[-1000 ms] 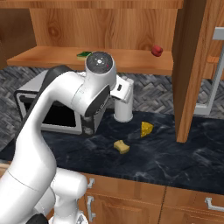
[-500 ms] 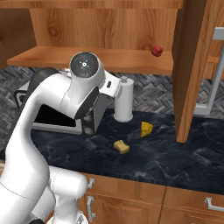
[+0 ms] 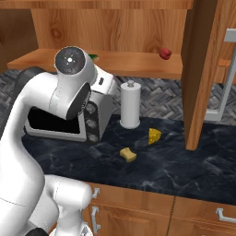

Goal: Pick the sponge and sponge from the cabinet and place them on the counter.

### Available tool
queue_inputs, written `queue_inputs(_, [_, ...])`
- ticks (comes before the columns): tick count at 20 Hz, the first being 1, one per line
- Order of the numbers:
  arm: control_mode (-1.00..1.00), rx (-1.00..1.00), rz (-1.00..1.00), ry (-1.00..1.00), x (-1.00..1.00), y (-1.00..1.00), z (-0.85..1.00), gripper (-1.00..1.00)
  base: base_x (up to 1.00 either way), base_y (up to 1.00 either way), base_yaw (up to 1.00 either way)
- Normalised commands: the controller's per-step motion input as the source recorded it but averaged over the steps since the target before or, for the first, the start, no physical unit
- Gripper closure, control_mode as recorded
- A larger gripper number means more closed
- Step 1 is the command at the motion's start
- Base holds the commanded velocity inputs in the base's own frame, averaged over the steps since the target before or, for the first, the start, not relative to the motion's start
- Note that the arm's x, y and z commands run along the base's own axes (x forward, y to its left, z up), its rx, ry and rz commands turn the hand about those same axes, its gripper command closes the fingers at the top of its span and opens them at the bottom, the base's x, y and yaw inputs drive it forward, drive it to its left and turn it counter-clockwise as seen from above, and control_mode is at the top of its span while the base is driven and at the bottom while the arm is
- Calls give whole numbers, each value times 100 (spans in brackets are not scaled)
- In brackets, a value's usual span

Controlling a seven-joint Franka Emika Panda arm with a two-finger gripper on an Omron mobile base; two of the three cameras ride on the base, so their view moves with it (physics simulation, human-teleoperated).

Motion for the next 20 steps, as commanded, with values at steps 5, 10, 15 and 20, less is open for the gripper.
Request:
queue_inputs(5, [-100,-3,0,-12,0,25,1,-100,0,0,0])
queue_inputs(10, [-100,-2,0,-6,6,23,3,-100,0,0,0])
queue_inputs(15, [-100,0,0,0,19,29,15,-100,0,0,0])
queue_inputs(20, [-100,0,0,0,21,25,14,-100,0,0,0])
